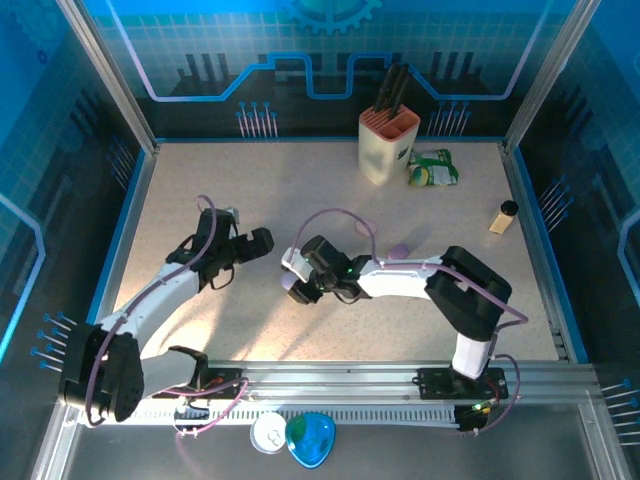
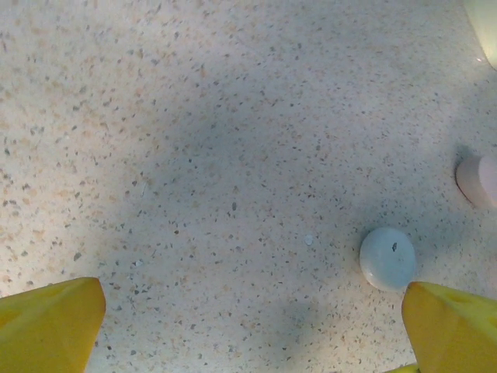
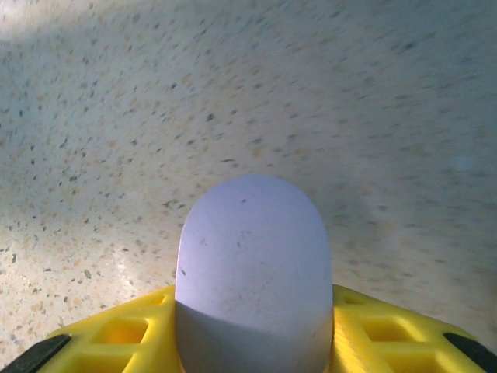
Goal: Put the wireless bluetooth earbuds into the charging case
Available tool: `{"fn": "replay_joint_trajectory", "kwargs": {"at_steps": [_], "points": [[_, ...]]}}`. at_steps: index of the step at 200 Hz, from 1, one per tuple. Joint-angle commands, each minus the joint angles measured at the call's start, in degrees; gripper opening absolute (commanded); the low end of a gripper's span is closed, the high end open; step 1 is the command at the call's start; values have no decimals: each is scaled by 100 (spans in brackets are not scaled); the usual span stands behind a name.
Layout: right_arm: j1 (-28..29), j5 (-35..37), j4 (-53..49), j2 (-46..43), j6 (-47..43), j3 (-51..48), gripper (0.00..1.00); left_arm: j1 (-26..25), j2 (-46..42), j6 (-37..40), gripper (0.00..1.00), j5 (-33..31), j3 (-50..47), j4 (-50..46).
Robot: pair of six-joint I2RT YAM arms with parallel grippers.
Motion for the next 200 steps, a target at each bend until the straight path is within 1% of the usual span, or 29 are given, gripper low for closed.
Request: {"fn": "replay_joint_trajectory", "kwargs": {"at_steps": [1,26,37,52,57,68,91,99,113,125,138,156,175,200], "points": [[-277,-91,-333,-556,-165,-108,42,69,-238,649,98,224,-112,303],[-629,-227,-546,-1122,-216,-306,40,69,-265,990,98,484,-4,583],[-785,-309,-664,-1383,-252,-366,38,69,-231,1249,99,786,65,693],[-1027,-530,-944,-1711,-373,-378,38,69,-187,1489,99,1131,165,835],[-1093,-617,-1057,-1807,-423,-365,38,70,-185,1639,99,1337,170,936],[-1261,-815,-1322,-2022,-575,-301,38,46,-214,1922,99,1797,129,1246],[-1559,-1244,-1959,-2398,-879,-58,38,-117,-357,2297,99,2391,-101,2092],[-1665,-1402,-2188,-2516,-1002,42,38,-219,-399,2452,99,2642,-215,2462],[-1845,-1728,-2529,-2663,-1205,230,38,-414,-456,2851,99,3331,-419,3064],[-1981,-2091,-2852,-2712,-1385,436,38,-660,-539,3241,99,3554,-534,3359],[-2084,-2392,-3205,-2704,-1618,713,37,-898,-598,3751,99,3824,-554,3307],[-2133,-2819,-3761,-2654,-2108,1125,38,-1049,-603,4233,99,4232,-409,2867],[-2133,-3235,-4237,-2621,-2522,1478,38,-1183,-520,4383,97,4532,-215,2495],[-2090,-3806,-4601,-2638,-2854,1784,38,-1368,-386,4443,93,4893,-57,2420]]}}
